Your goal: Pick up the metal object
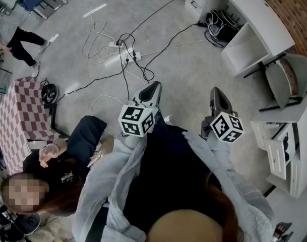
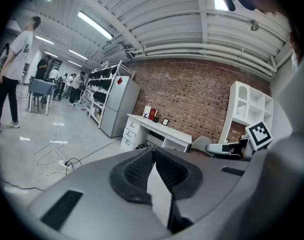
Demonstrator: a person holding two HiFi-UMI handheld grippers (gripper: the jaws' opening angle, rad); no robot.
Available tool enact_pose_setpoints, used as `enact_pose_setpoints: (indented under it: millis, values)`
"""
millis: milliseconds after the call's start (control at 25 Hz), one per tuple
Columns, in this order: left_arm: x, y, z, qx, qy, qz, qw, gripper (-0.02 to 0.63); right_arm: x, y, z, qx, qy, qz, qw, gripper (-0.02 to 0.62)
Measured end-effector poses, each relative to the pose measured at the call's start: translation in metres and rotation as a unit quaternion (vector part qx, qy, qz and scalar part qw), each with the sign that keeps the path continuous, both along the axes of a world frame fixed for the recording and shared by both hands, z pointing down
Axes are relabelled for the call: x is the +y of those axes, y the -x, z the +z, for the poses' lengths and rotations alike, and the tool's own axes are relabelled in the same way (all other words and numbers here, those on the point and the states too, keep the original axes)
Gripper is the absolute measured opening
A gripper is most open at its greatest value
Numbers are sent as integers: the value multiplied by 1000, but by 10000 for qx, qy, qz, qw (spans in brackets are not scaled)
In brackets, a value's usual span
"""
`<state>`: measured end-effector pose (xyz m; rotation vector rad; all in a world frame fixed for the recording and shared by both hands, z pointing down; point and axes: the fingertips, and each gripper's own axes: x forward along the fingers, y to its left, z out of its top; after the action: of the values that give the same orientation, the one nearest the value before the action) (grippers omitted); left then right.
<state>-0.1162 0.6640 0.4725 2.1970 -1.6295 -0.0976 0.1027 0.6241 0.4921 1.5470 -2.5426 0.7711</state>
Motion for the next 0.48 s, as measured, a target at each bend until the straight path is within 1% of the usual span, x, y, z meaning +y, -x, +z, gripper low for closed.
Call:
enact_pose_setpoints:
  millis: [200, 480]
  values:
    - [-5, -9, -1, -21, 34, 46, 10000, 37, -4, -8, -6, -79, 8, 120, 9999, 6]
    - [-15, -22, 0, -52, 100, 219, 9997, 37, -1, -20, 5, -107, 181, 214, 9995, 6]
